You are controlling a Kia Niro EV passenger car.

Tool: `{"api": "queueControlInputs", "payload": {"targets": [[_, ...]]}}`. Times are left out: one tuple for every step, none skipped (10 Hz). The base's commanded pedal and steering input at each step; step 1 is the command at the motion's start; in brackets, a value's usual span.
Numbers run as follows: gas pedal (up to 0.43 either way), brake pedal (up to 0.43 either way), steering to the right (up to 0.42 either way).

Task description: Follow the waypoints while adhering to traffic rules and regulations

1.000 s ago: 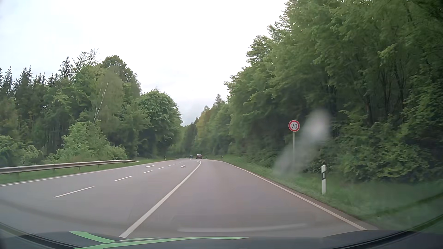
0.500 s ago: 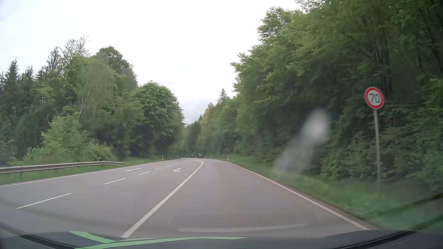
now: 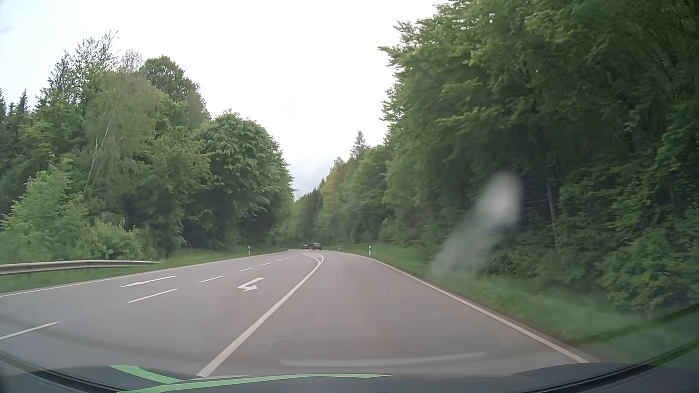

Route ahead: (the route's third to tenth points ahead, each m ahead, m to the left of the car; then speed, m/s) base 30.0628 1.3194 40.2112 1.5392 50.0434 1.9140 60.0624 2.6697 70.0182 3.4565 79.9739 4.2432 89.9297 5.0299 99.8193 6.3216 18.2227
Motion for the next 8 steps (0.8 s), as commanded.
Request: {"api": "queueControlInputs", "payload": {"targets": [[0.622, 0.000, -0.011], [0.610, 0.000, -0.009], [0.598, 0.000, -0.009], [0.539, 0.000, -0.008], [0.512, 0.000, -0.008], [0.461, 0.000, -0.008], [0.398, 0.000, -0.008], [0.287, 0.000, -0.008]]}}
